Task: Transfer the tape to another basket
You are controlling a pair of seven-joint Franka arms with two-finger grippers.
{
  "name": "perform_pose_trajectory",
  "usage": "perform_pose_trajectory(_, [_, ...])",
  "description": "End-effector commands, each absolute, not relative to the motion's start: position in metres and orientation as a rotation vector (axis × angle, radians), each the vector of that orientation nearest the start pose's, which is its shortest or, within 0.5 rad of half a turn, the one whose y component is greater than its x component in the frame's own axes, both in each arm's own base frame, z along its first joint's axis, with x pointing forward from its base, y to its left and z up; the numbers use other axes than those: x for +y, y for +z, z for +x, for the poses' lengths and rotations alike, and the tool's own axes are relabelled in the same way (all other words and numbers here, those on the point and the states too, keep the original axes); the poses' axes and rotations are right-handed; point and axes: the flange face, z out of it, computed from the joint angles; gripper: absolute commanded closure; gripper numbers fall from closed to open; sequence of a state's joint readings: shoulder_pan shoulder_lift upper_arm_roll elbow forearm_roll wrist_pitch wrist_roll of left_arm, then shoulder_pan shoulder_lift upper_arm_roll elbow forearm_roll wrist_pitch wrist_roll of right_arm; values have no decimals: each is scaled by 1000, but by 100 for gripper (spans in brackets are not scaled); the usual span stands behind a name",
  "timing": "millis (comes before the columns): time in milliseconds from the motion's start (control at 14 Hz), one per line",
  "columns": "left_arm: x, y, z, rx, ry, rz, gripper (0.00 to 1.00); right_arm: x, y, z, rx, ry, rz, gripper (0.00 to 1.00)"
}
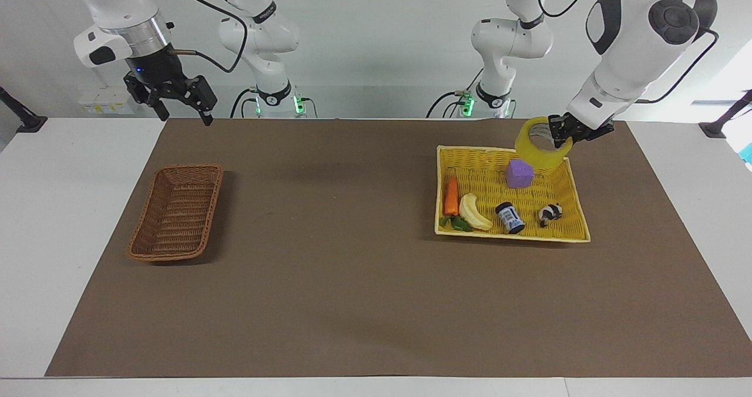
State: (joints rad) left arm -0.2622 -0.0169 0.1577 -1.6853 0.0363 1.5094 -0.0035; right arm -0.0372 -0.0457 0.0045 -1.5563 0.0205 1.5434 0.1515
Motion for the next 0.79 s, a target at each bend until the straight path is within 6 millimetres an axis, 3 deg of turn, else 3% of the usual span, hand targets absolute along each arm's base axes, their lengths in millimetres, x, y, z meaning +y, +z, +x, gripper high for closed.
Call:
perform_pose_trajectory(0, [-19,606,523,44,208,-3090,100,-17,655,534,287,-66,-3084,0])
perform_pose_trajectory(214, [-28,605,521,-60,214,-3087,100,-17,656,533,289,-65,-3084,0])
perform_pose_trajectory(429, [-54,606,519,-63,211,-3087,100,-16,655,533,275,-56,-3086,0])
perform_pose_trajectory(714, [-104,608,514,-187,205,-3131,100,43,661,534,124,-93,-3002,0])
